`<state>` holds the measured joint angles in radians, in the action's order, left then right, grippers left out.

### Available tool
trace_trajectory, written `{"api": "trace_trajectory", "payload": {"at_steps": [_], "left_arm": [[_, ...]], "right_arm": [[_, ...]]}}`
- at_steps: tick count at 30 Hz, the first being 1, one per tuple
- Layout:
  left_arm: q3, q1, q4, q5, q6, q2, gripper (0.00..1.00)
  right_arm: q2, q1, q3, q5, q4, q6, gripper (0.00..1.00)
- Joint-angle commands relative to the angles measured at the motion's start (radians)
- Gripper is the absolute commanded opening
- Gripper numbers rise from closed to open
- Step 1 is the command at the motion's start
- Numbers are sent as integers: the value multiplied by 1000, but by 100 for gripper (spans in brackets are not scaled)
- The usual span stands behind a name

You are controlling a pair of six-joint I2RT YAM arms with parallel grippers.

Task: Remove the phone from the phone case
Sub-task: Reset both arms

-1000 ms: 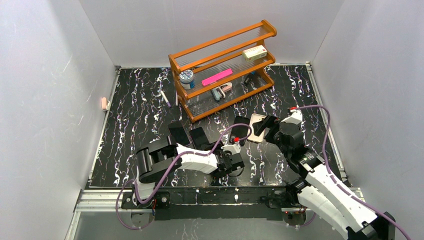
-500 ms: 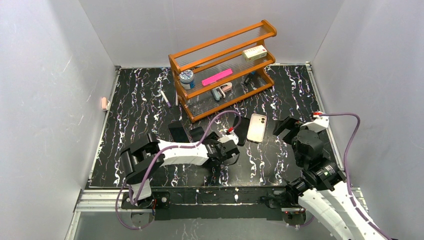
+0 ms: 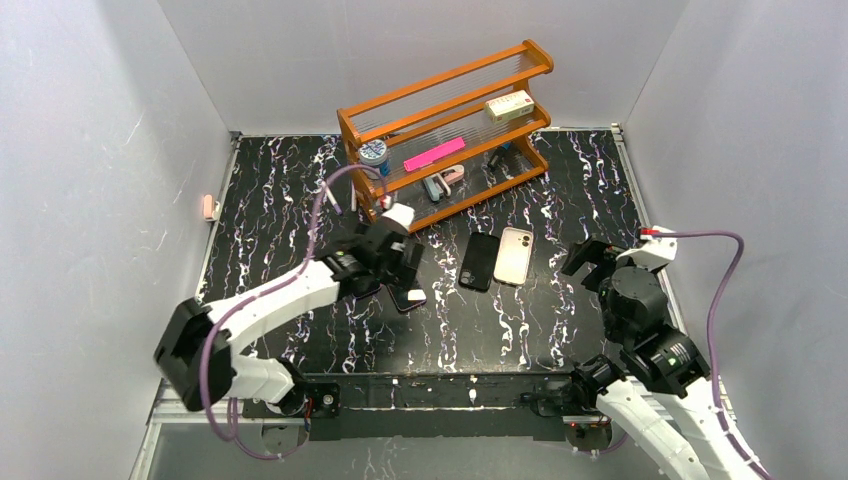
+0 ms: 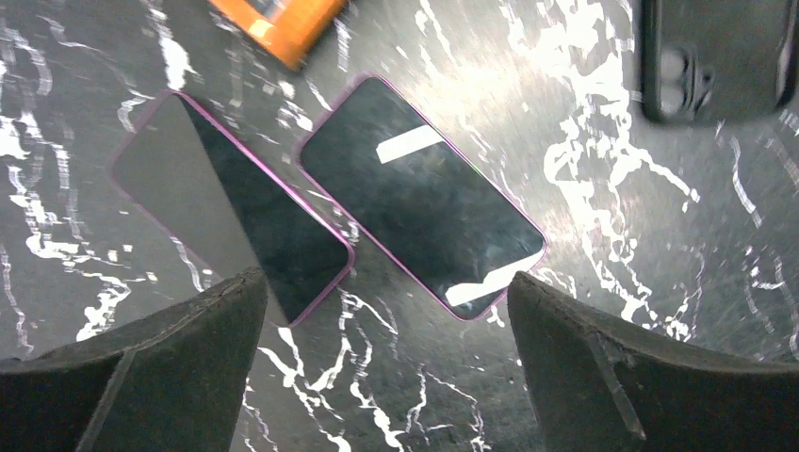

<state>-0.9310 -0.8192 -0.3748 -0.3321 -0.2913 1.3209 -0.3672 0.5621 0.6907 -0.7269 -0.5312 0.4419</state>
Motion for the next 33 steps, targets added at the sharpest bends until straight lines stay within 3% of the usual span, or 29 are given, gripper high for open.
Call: {"api": "trace_trajectory", "payload": {"at_steps": [1, 5, 13, 18, 33], "left_arm": [[35, 153, -41, 26, -71, -195, 98], [35, 262, -84, -126, -87, -396, 98], [87, 267, 16, -417, 3, -738, 98], [208, 267, 156, -469, 40, -925, 98], [286, 289, 224, -498, 63, -1029, 98]], "right_arm": [[60, -2, 59, -74, 17, -91, 99], [126, -1, 51, -105, 50, -149, 99], [231, 2, 6, -165, 133, -219, 99], [278, 2, -39, -168, 160, -217, 99], [277, 1, -76, -162, 192, -226, 99]]}}
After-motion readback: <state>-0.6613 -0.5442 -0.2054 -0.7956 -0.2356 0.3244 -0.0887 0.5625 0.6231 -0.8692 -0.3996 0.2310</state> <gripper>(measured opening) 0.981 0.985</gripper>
